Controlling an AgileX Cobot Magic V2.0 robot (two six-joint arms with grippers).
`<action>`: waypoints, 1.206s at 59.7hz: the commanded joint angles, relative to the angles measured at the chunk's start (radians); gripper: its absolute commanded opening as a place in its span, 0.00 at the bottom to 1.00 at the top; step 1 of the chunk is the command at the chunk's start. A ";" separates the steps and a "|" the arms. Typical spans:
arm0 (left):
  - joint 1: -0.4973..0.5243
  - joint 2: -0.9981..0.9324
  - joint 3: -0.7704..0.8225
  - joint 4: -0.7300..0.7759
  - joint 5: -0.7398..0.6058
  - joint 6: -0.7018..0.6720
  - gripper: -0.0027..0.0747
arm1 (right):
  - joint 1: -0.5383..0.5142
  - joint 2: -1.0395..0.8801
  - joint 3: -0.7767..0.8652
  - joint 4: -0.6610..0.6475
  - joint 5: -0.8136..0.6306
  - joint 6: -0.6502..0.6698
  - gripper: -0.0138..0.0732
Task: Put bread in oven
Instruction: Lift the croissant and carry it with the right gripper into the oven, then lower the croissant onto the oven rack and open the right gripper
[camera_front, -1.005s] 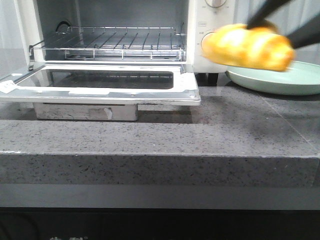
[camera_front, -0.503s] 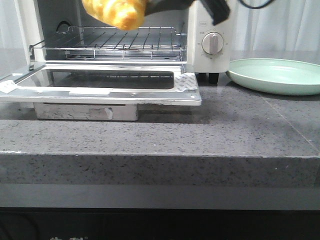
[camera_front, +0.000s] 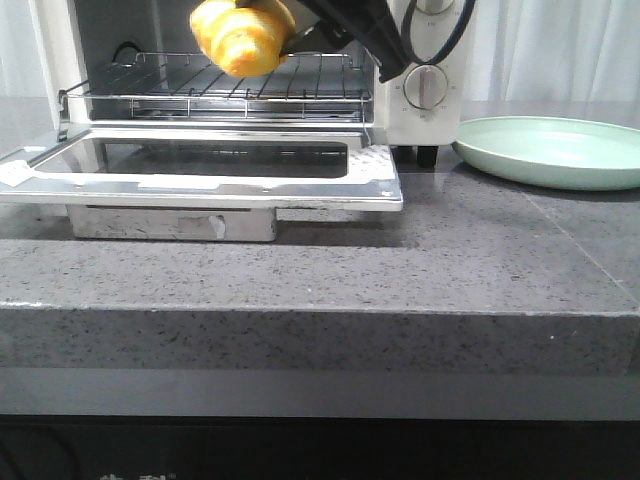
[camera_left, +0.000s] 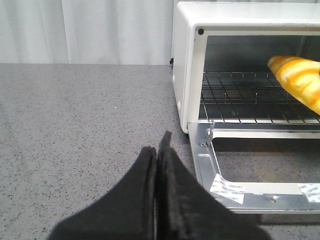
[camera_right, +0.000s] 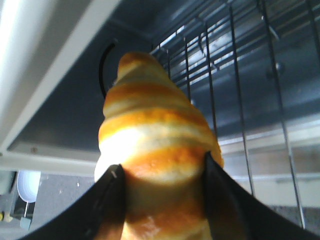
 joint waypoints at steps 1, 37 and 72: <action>0.003 0.006 -0.027 -0.004 -0.075 -0.008 0.01 | -0.006 -0.043 -0.046 0.013 -0.082 -0.015 0.47; 0.003 0.006 -0.027 -0.004 -0.075 -0.008 0.01 | -0.006 0.004 -0.057 0.013 -0.105 -0.015 0.81; 0.003 0.006 -0.027 -0.004 -0.075 -0.008 0.01 | -0.007 -0.071 -0.010 0.000 -0.073 -0.019 0.81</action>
